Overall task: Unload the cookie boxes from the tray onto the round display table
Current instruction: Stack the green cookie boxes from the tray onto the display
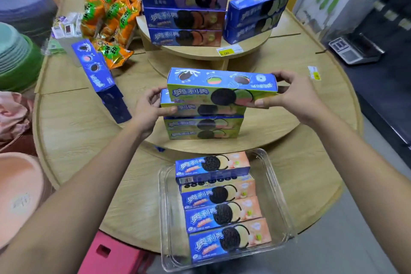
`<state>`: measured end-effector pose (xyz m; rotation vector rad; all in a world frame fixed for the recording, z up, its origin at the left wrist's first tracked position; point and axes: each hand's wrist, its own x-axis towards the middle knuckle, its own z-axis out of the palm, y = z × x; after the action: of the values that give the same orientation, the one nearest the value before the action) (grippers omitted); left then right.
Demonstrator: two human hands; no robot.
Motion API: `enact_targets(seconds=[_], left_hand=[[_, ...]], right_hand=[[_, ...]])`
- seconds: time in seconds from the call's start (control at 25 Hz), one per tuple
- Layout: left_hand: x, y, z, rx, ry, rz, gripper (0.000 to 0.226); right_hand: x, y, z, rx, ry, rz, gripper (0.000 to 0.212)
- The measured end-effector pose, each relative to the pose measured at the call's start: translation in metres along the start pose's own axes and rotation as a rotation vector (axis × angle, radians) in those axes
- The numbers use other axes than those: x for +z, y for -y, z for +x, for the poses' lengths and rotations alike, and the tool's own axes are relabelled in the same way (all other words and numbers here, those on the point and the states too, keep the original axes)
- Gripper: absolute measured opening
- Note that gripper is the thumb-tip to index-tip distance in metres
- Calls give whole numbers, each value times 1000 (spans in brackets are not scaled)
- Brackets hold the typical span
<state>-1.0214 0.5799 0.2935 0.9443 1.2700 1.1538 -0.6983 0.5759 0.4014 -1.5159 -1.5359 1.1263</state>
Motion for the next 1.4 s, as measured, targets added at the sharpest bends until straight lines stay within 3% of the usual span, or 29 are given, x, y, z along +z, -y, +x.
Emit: enact_targets(seconds=[0.16, 0.36, 0.92, 1.4], left_hand=[[-5, -3, -1, -4, 44, 11, 75], [-13, -5, -8, 23, 118, 107, 70], [-13, -19, -14, 44, 73, 138, 51], [-12, -25, -22, 41, 101, 195, 46]], right_hand=[[18, -11, 27, -13, -10, -46, 68], [28, -23, 37, -45, 50, -47, 61], [26, -30, 40, -144, 211, -341, 78], [23, -41, 33, -109, 150, -190, 77]])
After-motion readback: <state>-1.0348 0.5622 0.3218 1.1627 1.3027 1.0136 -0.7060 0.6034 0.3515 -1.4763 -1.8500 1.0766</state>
